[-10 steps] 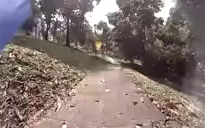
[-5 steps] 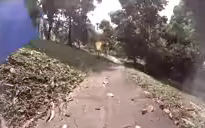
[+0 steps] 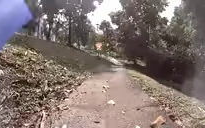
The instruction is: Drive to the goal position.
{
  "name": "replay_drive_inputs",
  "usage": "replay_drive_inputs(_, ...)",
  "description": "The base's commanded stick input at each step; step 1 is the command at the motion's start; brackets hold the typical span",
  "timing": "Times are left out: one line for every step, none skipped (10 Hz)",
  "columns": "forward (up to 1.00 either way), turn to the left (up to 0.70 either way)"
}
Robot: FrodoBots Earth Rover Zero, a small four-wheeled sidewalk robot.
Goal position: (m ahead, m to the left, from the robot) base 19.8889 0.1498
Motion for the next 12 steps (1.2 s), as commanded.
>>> replay_drive_inputs(0.5, 0.0)
replay_drive_inputs(0.5, 0.0)
replay_drive_inputs(0.5, 0.0)
replay_drive_inputs(0.5, 0.0)
replay_drive_inputs(0.5, 0.0)
replay_drive_inputs(0.5, 0.0)
replay_drive_inputs(0.5, 0.0)
replay_drive_inputs(0.5, 0.0)
replay_drive_inputs(0.5, 0.0)
replay_drive_inputs(0.5, -0.39)
replay_drive_inputs(0.5, -0.33)
replay_drive_inputs(0.5, -0.11)
